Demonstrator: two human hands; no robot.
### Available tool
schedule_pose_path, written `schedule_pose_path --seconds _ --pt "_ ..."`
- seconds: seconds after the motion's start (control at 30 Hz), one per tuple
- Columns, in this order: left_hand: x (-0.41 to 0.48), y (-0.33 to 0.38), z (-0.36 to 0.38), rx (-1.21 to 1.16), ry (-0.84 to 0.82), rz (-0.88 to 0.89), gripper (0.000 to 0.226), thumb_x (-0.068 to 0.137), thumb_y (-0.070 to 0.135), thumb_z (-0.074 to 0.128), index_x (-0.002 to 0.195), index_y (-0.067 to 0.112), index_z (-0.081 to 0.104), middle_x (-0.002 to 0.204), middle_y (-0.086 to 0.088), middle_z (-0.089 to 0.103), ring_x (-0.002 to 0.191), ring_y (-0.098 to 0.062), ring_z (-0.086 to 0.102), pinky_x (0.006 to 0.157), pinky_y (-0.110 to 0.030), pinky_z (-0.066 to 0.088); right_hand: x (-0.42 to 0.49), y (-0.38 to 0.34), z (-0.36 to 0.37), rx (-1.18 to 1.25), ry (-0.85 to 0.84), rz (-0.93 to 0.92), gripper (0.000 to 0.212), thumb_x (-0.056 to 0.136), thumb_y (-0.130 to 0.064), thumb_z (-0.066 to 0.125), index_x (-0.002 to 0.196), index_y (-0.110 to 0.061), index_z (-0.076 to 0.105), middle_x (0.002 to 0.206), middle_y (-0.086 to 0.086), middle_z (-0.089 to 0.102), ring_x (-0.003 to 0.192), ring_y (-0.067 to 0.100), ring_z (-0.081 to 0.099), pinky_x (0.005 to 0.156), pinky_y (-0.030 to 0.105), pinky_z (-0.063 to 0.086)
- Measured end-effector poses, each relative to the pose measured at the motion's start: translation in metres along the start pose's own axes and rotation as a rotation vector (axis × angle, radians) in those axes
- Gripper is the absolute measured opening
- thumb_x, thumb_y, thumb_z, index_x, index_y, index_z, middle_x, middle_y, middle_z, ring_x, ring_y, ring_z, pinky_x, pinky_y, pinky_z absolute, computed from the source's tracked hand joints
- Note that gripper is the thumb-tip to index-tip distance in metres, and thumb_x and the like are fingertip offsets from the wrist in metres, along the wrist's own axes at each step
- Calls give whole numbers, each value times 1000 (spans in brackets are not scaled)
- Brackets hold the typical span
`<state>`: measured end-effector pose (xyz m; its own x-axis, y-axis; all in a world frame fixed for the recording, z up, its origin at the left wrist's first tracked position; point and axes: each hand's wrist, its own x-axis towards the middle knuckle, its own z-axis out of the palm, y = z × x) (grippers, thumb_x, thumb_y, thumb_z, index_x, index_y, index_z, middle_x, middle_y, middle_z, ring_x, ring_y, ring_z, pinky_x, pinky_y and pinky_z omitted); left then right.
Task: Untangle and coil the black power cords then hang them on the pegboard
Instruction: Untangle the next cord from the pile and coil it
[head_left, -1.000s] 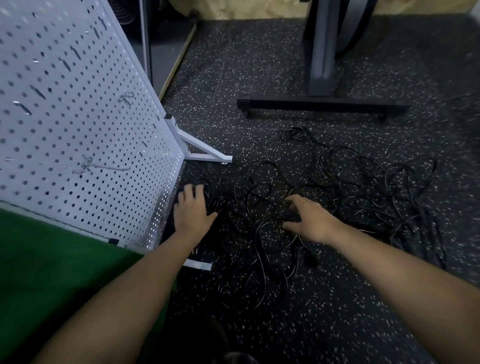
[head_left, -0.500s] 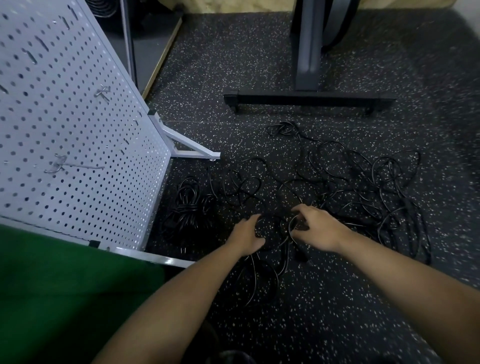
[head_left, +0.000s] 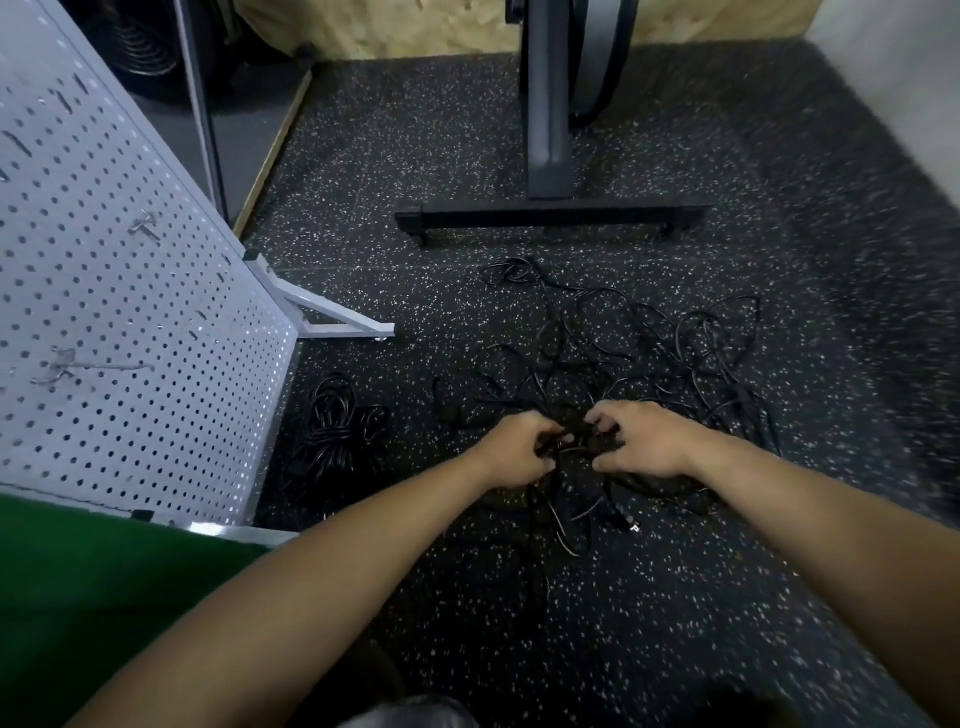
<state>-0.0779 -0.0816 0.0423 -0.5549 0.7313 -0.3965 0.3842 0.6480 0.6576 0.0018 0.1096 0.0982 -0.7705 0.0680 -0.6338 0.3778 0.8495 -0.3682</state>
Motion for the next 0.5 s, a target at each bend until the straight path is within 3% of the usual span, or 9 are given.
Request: schedule_pose_path --seconds 0.13,0.27,0.37,0.43,0.5 --pt "-8 30 -39 46 20 32 43 92 12 76 135 20 70 132 -1 68 118 -16 62 95 -20 45 -22 -4 -38 -82 -35 18 68 88 -41 81 147 -29 50 131 -4 63 114 19 60 100 31 48" --pt "-27 69 -81 43 78 64 35 91 17 77 125 26 75 115 4 75 101 -16 68 91 -28 52 -56 -14 -72 -92 23 -11 64 89 -38 81 146 -30 51 127 -6 64 110 18 62 93 30 47" --pt "-46 98 -105 61 124 100 32 91 17 78 121 26 77 113 1 77 100 -17 70 94 -32 54 -82 -24 -90 -81 138 -57 59 90 -36 80 144 -31 54 123 -8 67 107 16 63 90 28 46" --pt "-60 118 -118 50 143 123 30 91 15 78 119 24 78 107 -2 78 89 -13 68 88 -31 54 -101 -30 -98 -74 196 -87 53 92 -37 78 140 -32 58 121 -9 67 105 15 63 94 29 48" --pt "-75 136 -129 31 177 159 28 93 9 75 118 20 79 92 4 76 72 -1 60 71 -20 52 -119 -35 -102 -60 254 -103 47 93 -39 77 137 -33 61 121 -8 67 105 15 62 96 30 48"
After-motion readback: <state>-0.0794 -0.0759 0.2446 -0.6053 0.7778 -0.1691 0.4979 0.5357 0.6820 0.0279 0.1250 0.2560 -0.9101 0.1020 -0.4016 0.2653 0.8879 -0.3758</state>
